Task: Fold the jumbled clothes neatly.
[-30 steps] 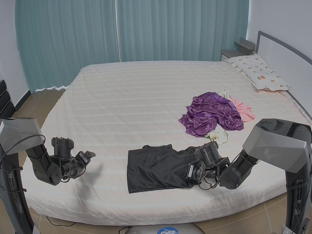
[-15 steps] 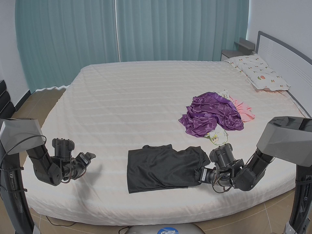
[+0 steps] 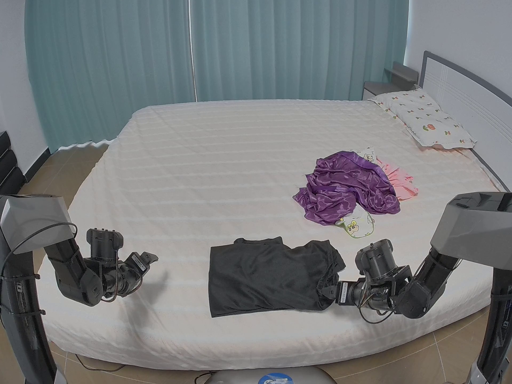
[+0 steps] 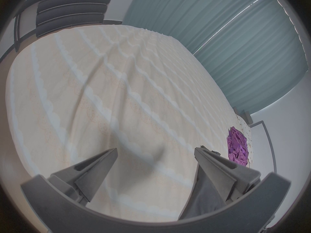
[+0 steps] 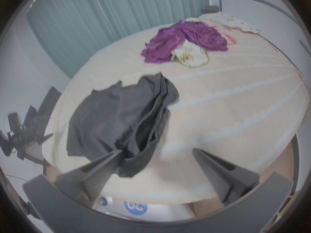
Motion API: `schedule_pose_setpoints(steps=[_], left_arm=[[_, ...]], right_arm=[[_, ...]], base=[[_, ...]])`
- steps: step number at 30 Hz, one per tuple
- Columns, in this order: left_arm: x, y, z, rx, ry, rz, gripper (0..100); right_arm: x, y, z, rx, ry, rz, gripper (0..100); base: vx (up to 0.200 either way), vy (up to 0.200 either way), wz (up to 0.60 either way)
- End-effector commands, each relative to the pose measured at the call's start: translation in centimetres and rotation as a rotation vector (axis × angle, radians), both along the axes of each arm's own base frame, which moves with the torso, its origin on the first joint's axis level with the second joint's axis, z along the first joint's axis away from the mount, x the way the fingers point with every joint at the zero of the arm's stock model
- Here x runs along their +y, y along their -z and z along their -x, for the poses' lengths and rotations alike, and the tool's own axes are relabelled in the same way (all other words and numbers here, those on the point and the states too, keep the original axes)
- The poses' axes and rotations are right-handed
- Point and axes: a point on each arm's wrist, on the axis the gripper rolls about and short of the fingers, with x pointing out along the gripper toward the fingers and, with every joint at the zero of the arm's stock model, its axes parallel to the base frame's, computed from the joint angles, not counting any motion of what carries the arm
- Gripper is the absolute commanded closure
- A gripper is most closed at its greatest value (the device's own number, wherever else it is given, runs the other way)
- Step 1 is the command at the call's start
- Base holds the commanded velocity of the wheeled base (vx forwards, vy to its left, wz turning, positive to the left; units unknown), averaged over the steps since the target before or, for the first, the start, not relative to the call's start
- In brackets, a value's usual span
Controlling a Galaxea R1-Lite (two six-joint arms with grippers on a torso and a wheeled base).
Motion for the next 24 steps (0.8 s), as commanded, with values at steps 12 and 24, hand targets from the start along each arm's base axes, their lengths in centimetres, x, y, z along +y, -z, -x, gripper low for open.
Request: schedule_pose_setpoints(steps=[12,24], left_arm=[[-0.9,0.3,0.7,0.023,0.029,0.003,0],[-0.9,0.4,0.7,0.024,0.03,0.002,0]], right_arm=[[-2.1,-0.9,-7.9,-0.129,0.198,-0.187,0],[-0.6,3.1,-13.7,-0.063,0.202,-0.228,0]], base=[[0.0,0.0,0.0],[0.0,0.0,0.0]])
